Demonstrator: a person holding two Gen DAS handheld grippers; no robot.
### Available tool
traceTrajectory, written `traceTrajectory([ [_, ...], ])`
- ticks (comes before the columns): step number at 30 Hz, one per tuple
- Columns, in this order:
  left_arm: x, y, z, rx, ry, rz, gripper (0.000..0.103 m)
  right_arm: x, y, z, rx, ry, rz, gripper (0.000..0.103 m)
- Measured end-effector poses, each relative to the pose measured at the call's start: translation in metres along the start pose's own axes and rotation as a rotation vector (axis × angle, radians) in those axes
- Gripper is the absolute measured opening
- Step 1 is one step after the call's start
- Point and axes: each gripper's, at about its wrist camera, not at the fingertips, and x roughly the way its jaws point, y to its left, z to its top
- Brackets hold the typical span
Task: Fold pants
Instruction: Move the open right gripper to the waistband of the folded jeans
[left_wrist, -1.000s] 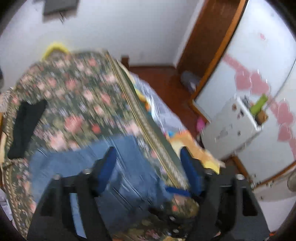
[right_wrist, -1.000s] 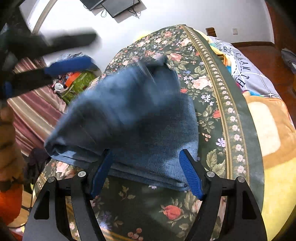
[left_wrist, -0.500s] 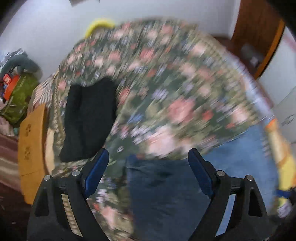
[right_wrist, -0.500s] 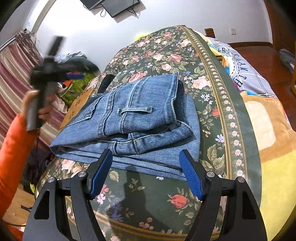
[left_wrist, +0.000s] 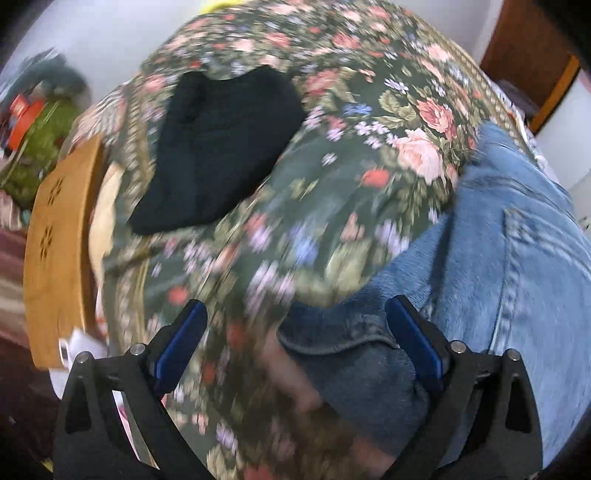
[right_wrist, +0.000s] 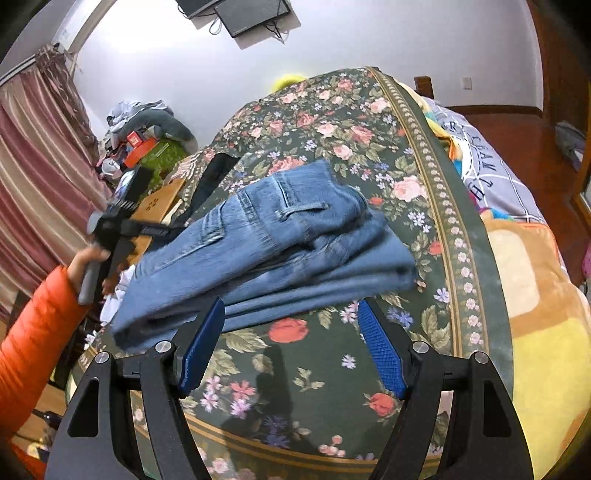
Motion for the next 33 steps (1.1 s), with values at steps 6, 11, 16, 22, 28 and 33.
traceTrajectory([
  [6, -0.044, 0.008, -0.068, -0.056, -0.050, -0.039, 0.100, -0.002, 0.022, -0.001, -0.022, -0.019, 0.045, 0.072],
  [11, -0.067, 0.002, -0.114, -0.113, -0.063, -0.108, 0.100, 0.003, 0.042, -0.005, -0.062, -0.002, 0.067, 0.072],
  [16, -0.094, -0.028, -0.140, -0.047, -0.147, -0.110, 0.095, 0.010, 0.055, -0.015, -0.101, 0.010, 0.085, 0.072],
  [22, -0.106, -0.037, -0.144, -0.002, -0.214, -0.028, 0.086, 0.027, 0.058, -0.031, -0.160, 0.042, 0.067, 0.054],
  [28, -0.108, -0.025, -0.151, -0.054, -0.235, 0.009, 0.086, 0.027, 0.055, -0.036, -0.209, 0.034, 0.022, 0.034],
  [33, -0.115, -0.024, -0.140, -0.035, -0.238, 0.030, 0.068, 0.023, 0.062, -0.031, -0.262, 0.060, -0.004, 0.032],
])
